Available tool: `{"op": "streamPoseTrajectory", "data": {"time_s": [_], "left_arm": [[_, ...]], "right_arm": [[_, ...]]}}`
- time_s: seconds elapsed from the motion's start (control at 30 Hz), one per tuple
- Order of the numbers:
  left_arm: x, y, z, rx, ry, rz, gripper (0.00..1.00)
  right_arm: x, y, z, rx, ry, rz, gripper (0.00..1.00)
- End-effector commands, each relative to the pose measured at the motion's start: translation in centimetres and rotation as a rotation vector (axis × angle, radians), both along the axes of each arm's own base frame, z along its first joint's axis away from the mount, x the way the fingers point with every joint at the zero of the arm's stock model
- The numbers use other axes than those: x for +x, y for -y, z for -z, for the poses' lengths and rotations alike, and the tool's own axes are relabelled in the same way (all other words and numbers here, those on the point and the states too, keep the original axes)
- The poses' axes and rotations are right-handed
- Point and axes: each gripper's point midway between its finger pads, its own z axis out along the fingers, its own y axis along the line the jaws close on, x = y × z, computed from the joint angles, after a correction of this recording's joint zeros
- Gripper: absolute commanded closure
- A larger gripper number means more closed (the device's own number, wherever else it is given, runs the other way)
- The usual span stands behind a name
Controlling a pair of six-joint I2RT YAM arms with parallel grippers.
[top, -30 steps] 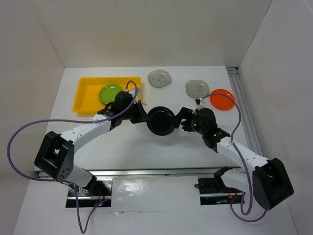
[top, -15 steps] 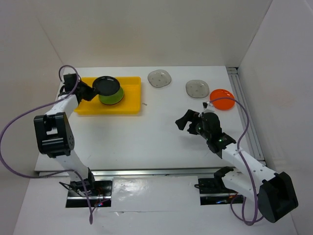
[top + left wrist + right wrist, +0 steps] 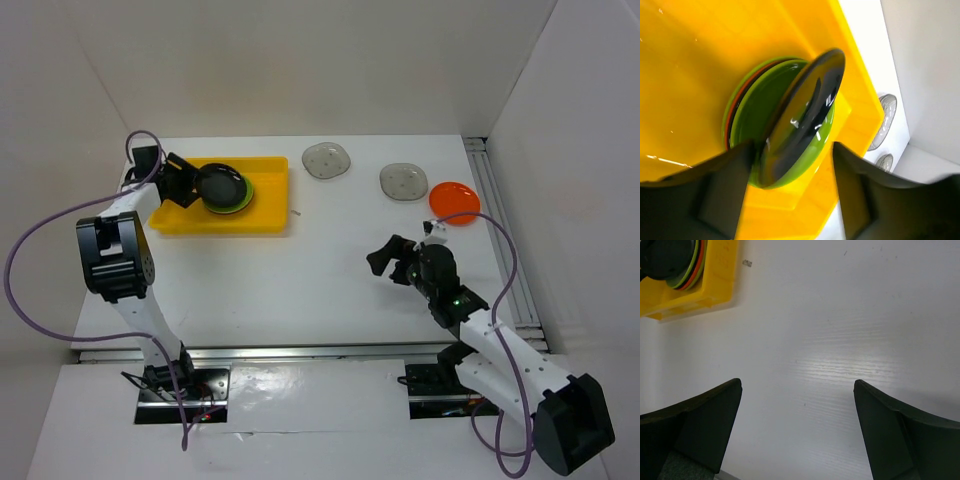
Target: Place the plates into the plastic bin on the countertop
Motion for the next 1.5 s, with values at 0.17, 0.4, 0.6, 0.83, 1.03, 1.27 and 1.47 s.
{"op": "streamPoseTrajectory", "data": {"time_s": [0.17, 0.4, 0.6, 0.83, 1.03, 1.27, 1.47], "left_arm": [[-0.4, 1.2, -1.3, 0.032, -0.047, 0.001, 0.12], [-1.4, 1.7, -5.7, 0.203, -0.114, 0.001, 0.0], [-3.1, 2.9, -9.1, 0.281, -0.11, 0.041, 0.0], [-5.9, 6.6, -11.8, 0.234, -0.042, 0.216, 0.0], [-10.3, 9.7, -14.8, 0.239, 0.082, 0.345, 0.0], [-14.1, 11.4, -15.8, 0.273, 0.146, 0.44, 0.0], [-16.4, 12.2, -16.8, 0.309, 0.225, 0.486, 0.0]], "right_arm": [[2.1, 3.2, -4.5, -0.022, 0.059, 0.173, 0.0], [5.3, 11.8, 0.9, 0.168, -0.182, 0.426, 0.0], [7.5, 17.3, 2.5, 0.183, -0.14, 0.58, 0.0], [10.0, 20.3, 4.3, 0.164, -0.137, 0.65, 0.0], [11.8, 22.3, 7.3, 0.151, -0.19, 0.731, 0.04], [13.1, 23.7, 10.0, 0.176, -0.227, 0.806, 0.19], [13.7, 23.5, 13.0, 0.157, -0.316, 0.836, 0.25]]}}
